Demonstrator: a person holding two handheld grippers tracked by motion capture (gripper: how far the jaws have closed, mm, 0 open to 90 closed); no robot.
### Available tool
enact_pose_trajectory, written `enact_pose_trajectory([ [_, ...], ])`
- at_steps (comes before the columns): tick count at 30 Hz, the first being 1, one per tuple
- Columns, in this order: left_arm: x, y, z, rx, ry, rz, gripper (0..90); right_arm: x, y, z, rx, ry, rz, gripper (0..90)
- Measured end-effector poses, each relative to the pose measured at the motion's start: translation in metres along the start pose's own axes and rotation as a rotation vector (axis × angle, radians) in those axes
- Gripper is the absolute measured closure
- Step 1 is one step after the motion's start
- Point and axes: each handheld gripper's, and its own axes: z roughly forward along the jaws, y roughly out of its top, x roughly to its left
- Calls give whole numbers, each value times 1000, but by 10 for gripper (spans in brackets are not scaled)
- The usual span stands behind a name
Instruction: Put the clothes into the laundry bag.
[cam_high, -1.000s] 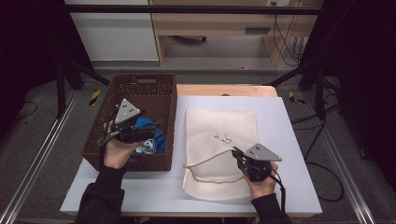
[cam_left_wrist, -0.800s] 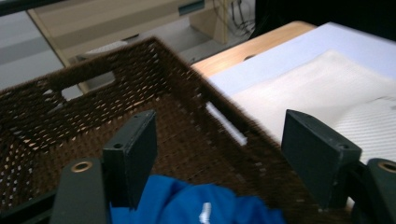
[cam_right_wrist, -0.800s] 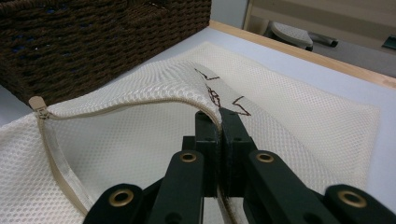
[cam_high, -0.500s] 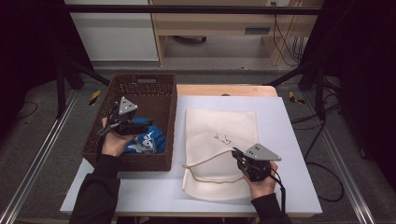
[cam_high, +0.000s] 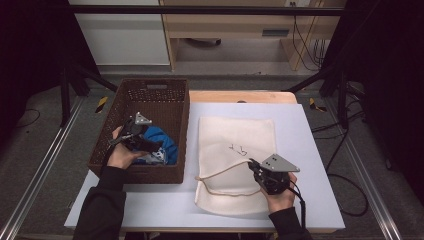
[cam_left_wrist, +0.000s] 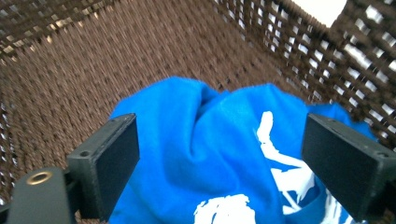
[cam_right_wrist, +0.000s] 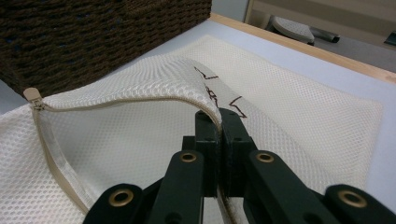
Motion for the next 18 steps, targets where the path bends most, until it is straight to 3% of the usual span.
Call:
enact_pose_trajectory([
  [7,-4,0,12,95,-7,33,93,0,0,0,5,1,0,872],
  [10,-4,0,18,146,-8,20,94,0,-1,0,8,2,-4,871],
  [13,-6,0,24,193,-6,33,94,0,-1,1,9,2,-1,871],
  [18,-8,1,31,260,-18,17,147,0,-2,1,15,2,1,871],
])
